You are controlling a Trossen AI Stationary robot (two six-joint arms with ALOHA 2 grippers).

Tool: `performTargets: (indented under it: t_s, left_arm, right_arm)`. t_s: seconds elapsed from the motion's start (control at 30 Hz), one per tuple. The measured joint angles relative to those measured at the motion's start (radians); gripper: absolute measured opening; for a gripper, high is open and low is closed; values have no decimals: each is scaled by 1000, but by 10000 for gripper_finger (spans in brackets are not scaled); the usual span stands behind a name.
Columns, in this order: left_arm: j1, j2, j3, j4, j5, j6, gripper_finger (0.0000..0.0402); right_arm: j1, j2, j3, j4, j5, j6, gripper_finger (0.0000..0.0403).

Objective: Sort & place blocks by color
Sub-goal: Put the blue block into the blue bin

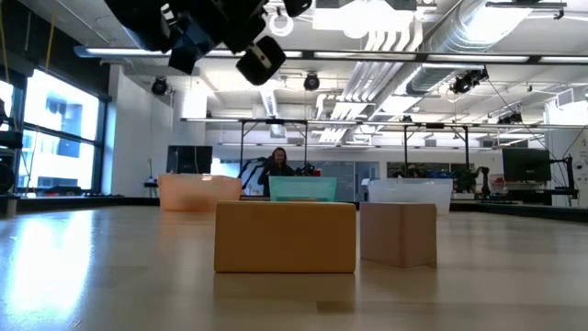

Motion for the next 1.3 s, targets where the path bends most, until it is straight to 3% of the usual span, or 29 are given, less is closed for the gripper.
performTargets:
  t_s: [0.2,0.53,0.7,0.87,1.1,1.3]
  left_arm:
    - [0,0,45,-5,1,9,97]
    - [5,-1,46,-47,-49,14,111]
    - [12,-1,45,-70,-77,13,143]
    - [14,0,45,-118,-190,16,174]
    - [24,1,46,-397,-386,153,204]
    - [56,1,46,-589,-522,209,206]
  right_arm:
    - [0,0,0,20,8,1,198]
    - [2,1,0,-3,-2,-1,34]
    - [0,1,0,-40,26,8,32]
    - [0,1,0,-124,184,52,42]
    - [-2,1,0,-275,330,61,34]
    - [-27,1,0,-340,476,94,40]
